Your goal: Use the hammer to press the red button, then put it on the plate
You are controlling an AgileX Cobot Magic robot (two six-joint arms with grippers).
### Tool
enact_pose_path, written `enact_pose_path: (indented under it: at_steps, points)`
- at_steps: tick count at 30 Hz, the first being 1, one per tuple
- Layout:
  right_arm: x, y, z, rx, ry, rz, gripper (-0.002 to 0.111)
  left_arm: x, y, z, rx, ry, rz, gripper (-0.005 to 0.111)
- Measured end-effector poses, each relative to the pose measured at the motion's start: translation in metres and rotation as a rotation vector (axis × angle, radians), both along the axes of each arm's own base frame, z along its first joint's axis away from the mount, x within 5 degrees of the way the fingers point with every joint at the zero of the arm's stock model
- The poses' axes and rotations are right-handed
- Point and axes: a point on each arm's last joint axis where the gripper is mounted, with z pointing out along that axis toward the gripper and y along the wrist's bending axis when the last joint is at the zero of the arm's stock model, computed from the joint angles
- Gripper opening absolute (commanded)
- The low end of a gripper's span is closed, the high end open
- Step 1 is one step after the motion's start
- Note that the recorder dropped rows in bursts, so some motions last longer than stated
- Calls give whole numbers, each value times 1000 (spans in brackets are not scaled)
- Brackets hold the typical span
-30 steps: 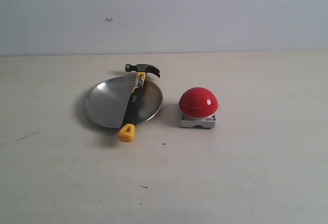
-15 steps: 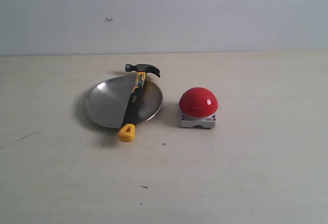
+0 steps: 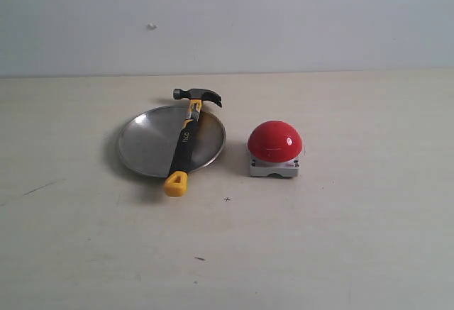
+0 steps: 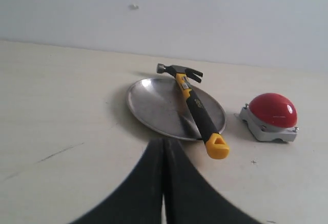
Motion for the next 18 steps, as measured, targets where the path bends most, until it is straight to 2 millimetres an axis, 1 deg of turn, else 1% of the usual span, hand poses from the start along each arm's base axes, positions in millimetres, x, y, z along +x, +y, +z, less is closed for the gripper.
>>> enact_pose_path:
  at_steps: [4, 6, 12, 18]
  points:
    - [0, 0, 0, 0, 0, 0, 0, -4, 6, 5, 10, -75, 51, 0]
    - [0, 0, 0, 0, 0, 0, 0, -8, 10, 3, 42, -84, 91, 0]
    - [0, 0, 0, 0, 0, 0, 0, -16, 19, -8, 97, 5, 180, 0]
    - [0, 0, 0, 0, 0, 0, 0, -17, 21, -14, 114, 66, 209, 0]
